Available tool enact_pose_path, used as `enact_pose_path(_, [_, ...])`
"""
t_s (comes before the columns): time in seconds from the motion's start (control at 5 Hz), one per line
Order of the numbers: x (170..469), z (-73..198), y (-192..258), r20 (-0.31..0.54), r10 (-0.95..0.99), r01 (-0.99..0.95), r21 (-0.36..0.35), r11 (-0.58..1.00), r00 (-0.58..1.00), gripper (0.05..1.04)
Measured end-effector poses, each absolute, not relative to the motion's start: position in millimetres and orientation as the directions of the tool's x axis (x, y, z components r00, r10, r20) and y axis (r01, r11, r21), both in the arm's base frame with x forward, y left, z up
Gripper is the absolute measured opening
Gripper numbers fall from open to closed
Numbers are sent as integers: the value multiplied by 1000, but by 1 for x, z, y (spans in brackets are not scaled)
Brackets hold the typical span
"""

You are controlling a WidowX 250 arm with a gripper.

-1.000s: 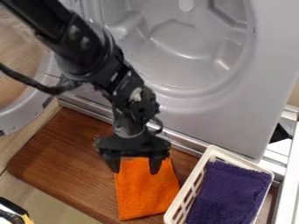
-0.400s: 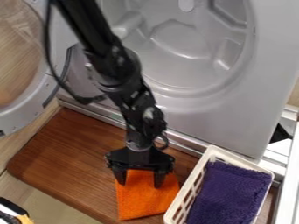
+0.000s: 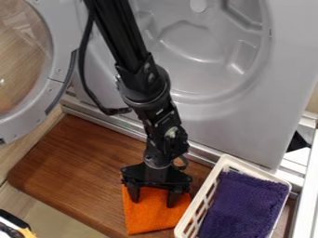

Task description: Move the orange cloth to the left side of the table

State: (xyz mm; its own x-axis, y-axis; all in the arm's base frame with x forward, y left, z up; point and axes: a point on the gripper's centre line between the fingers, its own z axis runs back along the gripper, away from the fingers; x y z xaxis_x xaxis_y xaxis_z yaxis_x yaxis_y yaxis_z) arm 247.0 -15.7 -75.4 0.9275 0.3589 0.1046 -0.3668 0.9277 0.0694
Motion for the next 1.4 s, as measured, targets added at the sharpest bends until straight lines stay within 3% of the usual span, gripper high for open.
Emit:
enact_pose_path(0.6, [251, -80, 19, 166, 397, -417, 107, 903, 903, 999])
enact_pose_path(1.0, [255, -77, 82, 189, 533, -559, 124, 820, 824, 998])
enact_pose_path(1.4, [254, -76, 115, 198, 579, -609, 154, 778, 791, 998])
